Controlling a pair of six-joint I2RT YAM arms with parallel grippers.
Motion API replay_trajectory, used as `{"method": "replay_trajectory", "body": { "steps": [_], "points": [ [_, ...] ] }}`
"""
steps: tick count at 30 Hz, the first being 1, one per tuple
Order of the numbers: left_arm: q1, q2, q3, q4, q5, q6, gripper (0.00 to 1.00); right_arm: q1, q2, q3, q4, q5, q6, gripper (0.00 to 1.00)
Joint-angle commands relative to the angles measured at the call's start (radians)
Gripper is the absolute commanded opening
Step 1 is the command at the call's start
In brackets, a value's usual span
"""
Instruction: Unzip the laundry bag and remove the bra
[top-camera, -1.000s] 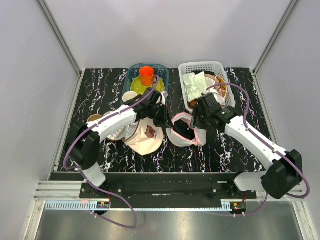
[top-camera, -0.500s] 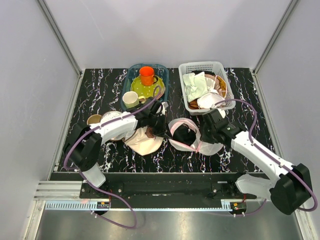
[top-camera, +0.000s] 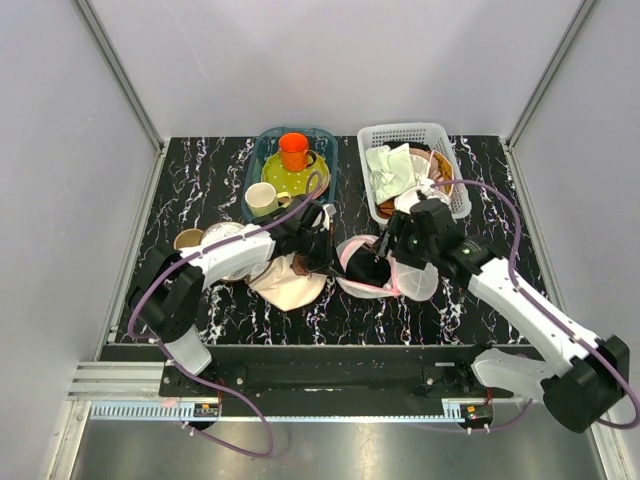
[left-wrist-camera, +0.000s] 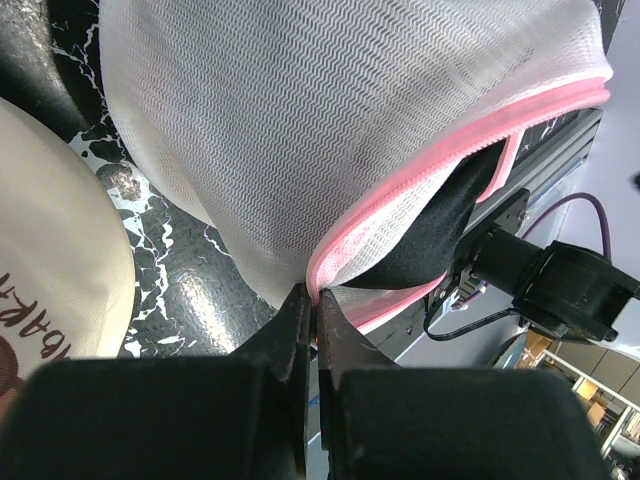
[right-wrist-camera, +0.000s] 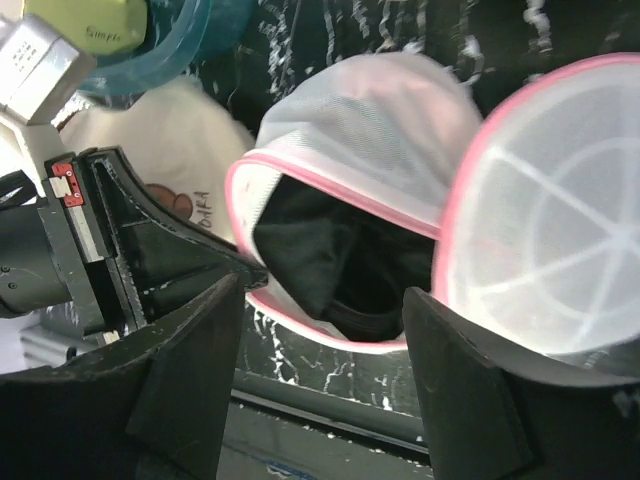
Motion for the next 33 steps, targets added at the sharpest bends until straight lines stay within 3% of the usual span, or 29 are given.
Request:
{"method": "replay_trajectory", "body": {
  "steps": [1, 7, 9, 10, 11, 13, 18, 26, 33],
  "points": [
    [-0.003, -0.019, 0.02, 0.038, 0.004, -0.006, 0.0, 0.012, 0.099, -0.025, 0.187, -0.168, 0.028, 0.73],
    [-0.003, -0.011, 0.032, 0.032, 0.007, -0.004, 0.0, 0.014, 0.249, -0.065, 0.324, -0.274, 0.042, 0.73],
    [-0.005, -0.008, 0.035, 0.03, 0.007, -0.003, 0.0, 0.014, 0.28, -0.074, 0.361, -0.302, 0.054, 0.67],
    [-0.003, -0.008, 0.038, 0.028, 0.007, -0.003, 0.0, 0.015, 0.285, -0.079, 0.382, -0.318, 0.057, 0.6],
    [-0.005, -0.011, 0.038, 0.03, 0.007, -0.003, 0.0, 0.014, 0.288, -0.078, 0.382, -0.319, 0.057, 0.32],
    [-0.003, -0.013, 0.038, 0.024, -0.002, -0.003, 0.0, 0.015, 0.248, -0.081, 0.375, -0.299, 0.057, 0.0],
    [0.0, -0.02, 0.046, -0.008, -0.044, 0.013, 0.0, 0.015, 0.078, -0.084, 0.349, -0.321, 0.019, 0.0],
    [0.038, -0.027, 0.023, -0.019, -0.064, 0.017, 0.0, 0.014, -0.074, -0.024, 0.192, -0.533, -0.096, 0.0],
    [0.036, -0.024, 0.0, 0.004, -0.047, 0.007, 0.0, 0.015, -0.182, 0.1, 0.235, -0.477, -0.086, 0.0]
  ]
}}
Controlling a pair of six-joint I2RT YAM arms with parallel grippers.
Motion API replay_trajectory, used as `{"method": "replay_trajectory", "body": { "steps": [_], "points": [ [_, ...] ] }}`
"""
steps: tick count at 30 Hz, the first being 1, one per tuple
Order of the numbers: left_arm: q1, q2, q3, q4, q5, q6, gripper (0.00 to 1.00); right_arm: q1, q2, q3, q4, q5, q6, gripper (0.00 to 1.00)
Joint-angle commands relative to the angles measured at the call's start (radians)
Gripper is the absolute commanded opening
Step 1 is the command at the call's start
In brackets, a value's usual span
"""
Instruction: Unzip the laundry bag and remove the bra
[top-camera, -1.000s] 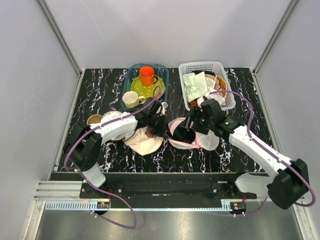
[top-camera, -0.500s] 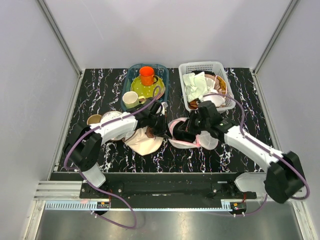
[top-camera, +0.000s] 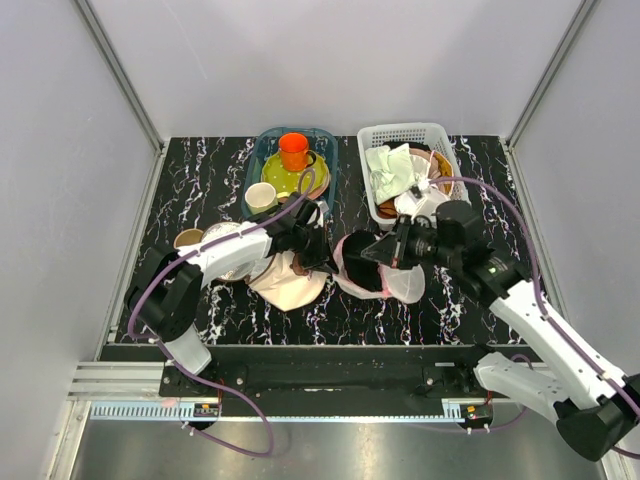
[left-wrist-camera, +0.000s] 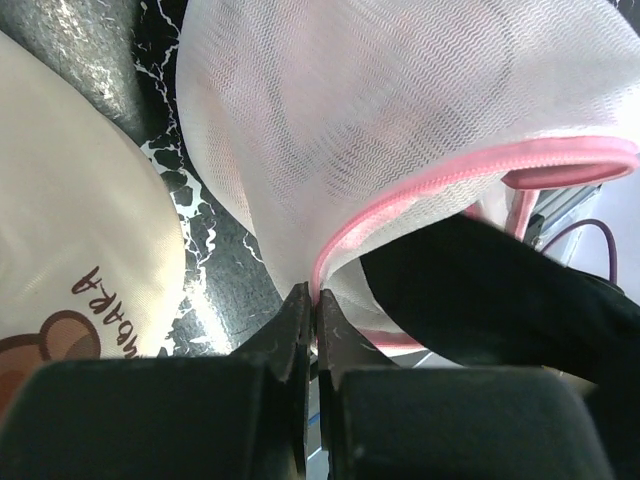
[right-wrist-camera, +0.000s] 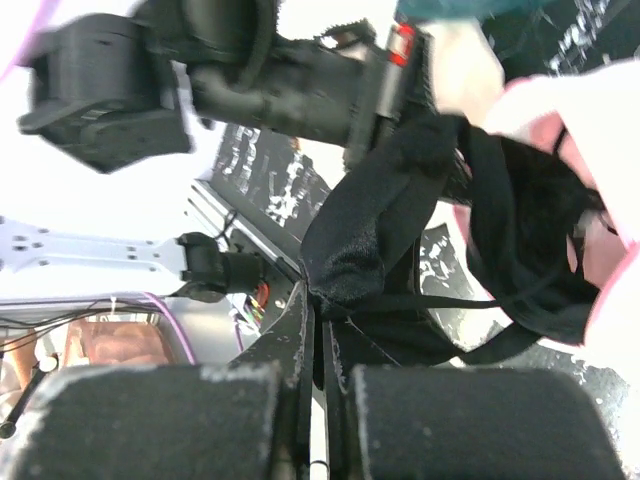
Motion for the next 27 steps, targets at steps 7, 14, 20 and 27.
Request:
{"method": "replay_trajectory", "body": {
  "steps": [7, 14, 20, 27],
  "points": [
    [-0.011, -0.025, -0.015, 0.046, 0.007, -0.002, 0.0, 0.003, -0.004, 0.299, 0.082, 0.272, -0.056, 0.0],
    [-0.016, -0.027, -0.03, 0.051, 0.014, 0.003, 0.0, -0.004, 0.112, 0.509, 0.096, 0.475, -0.157, 0.0],
    [-0.017, -0.034, -0.04, 0.06, 0.028, 0.007, 0.0, -0.102, 0.252, 0.713, 0.069, 0.542, -0.244, 0.0],
    [-0.02, -0.04, -0.036, 0.07, 0.047, 0.004, 0.0, -0.251, 0.515, 0.911, 0.071, 0.546, -0.293, 0.0]
  ]
}}
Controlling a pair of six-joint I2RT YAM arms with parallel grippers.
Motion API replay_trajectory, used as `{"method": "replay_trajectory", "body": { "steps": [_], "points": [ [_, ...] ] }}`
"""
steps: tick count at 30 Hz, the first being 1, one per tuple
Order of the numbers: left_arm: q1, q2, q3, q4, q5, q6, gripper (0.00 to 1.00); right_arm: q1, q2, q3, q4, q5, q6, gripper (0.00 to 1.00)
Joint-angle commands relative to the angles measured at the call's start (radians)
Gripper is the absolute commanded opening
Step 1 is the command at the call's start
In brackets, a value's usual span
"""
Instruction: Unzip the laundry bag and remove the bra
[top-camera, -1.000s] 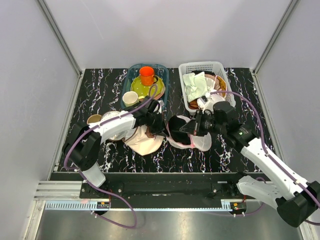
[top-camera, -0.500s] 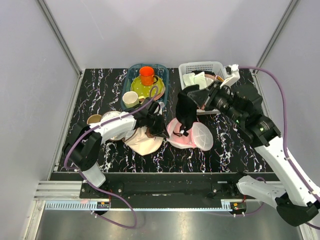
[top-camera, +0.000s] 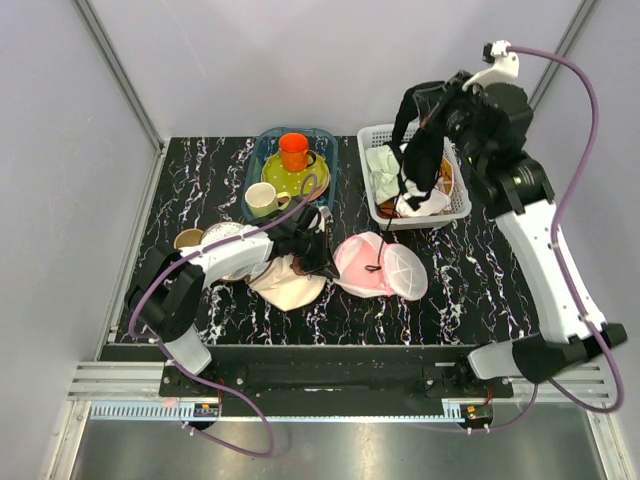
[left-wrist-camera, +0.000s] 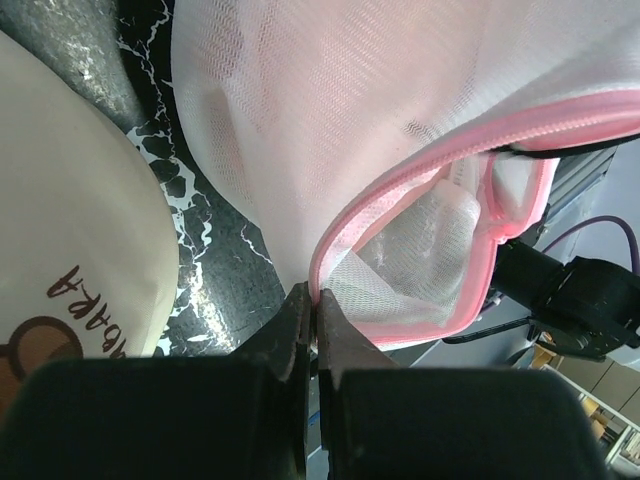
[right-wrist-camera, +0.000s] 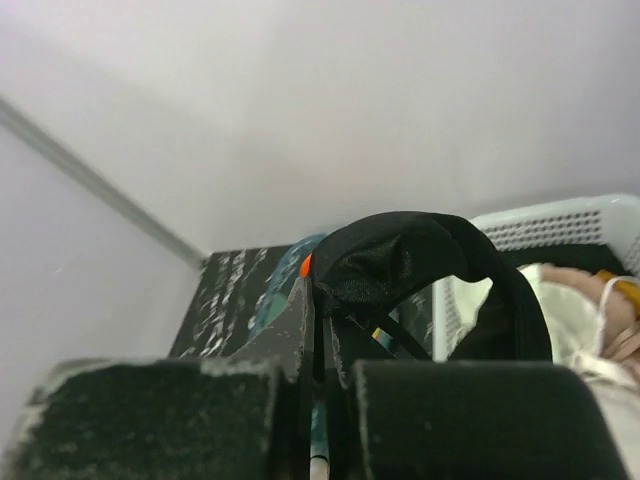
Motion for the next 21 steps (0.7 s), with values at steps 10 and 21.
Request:
{"method": "replay_trajectory", "body": {
  "steps": [10, 21],
  "points": [
    [-0.016, -0.063, -0.006, 0.012, 0.009, 0.005, 0.0, -0.249, 0.557, 0.229, 0.089, -0.094, 0.07, 0.0],
    [-0.023, -0.062, 0.006, 0.007, 0.015, -0.001, 0.0, -0.3, 0.993, 0.468, -0.058, -0.153, 0.105, 0.0]
  ]
}}
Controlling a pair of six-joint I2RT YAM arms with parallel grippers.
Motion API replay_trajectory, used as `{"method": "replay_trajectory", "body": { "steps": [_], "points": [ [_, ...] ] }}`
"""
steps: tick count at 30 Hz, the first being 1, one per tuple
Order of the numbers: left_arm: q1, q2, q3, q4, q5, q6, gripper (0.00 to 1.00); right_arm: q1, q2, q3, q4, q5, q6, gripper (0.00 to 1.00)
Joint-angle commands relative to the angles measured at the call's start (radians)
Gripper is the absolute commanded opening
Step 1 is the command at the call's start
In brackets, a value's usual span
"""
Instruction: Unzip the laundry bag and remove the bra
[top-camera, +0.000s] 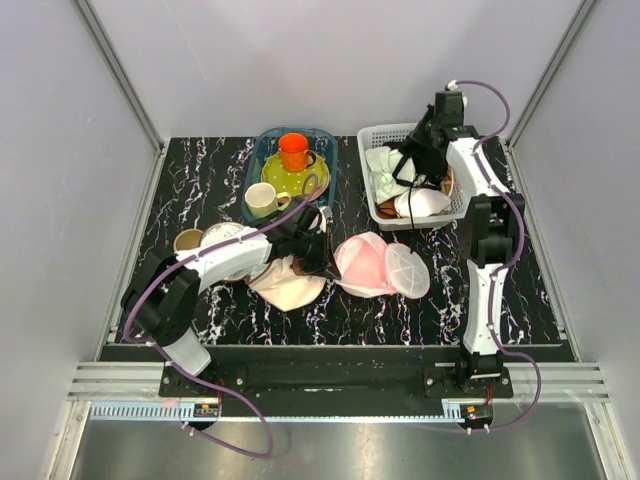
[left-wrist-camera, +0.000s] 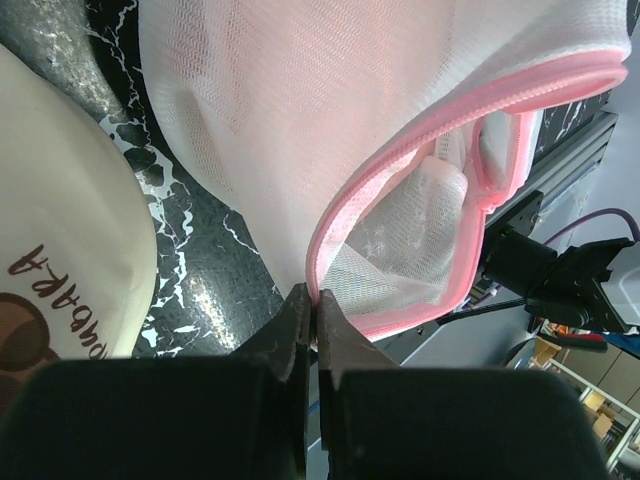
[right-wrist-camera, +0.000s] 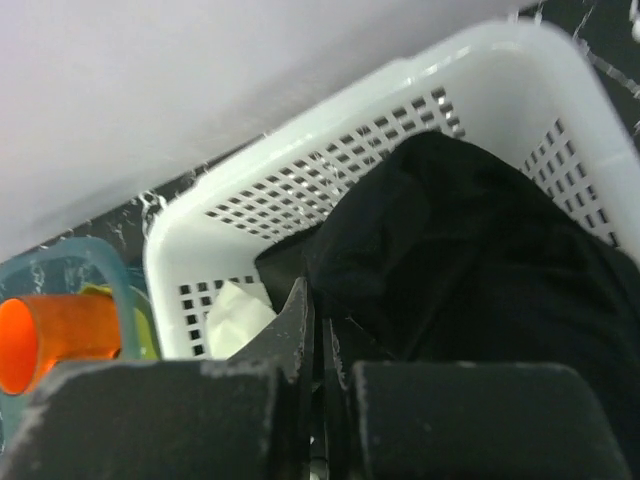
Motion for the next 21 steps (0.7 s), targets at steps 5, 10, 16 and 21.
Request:
{"method": "replay_trajectory", "body": {
  "steps": [5, 10, 16, 21],
  "points": [
    [-0.011, -0.021, 0.024, 0.013, 0.014, 0.0, 0.0, -0.011, 0.1, 0.076, -0.073, -0.078, 0.031, 0.0],
    [-0.016, -0.001, 0.024, 0.011, 0.013, 0.002, 0.0, -0.011, 0.103, 0.059, -0.072, -0.145, 0.031, 0.0],
    [-0.019, -0.015, 0.027, -0.004, 0.001, 0.003, 0.0, -0.003, 0.246, 0.151, -0.087, -0.29, 0.109, 0.0],
    [-0.02, -0.032, 0.025, -0.01, -0.022, -0.003, 0.0, 0.046, 0.368, 0.394, -0.222, -0.281, 0.082, 0.0]
  ]
}}
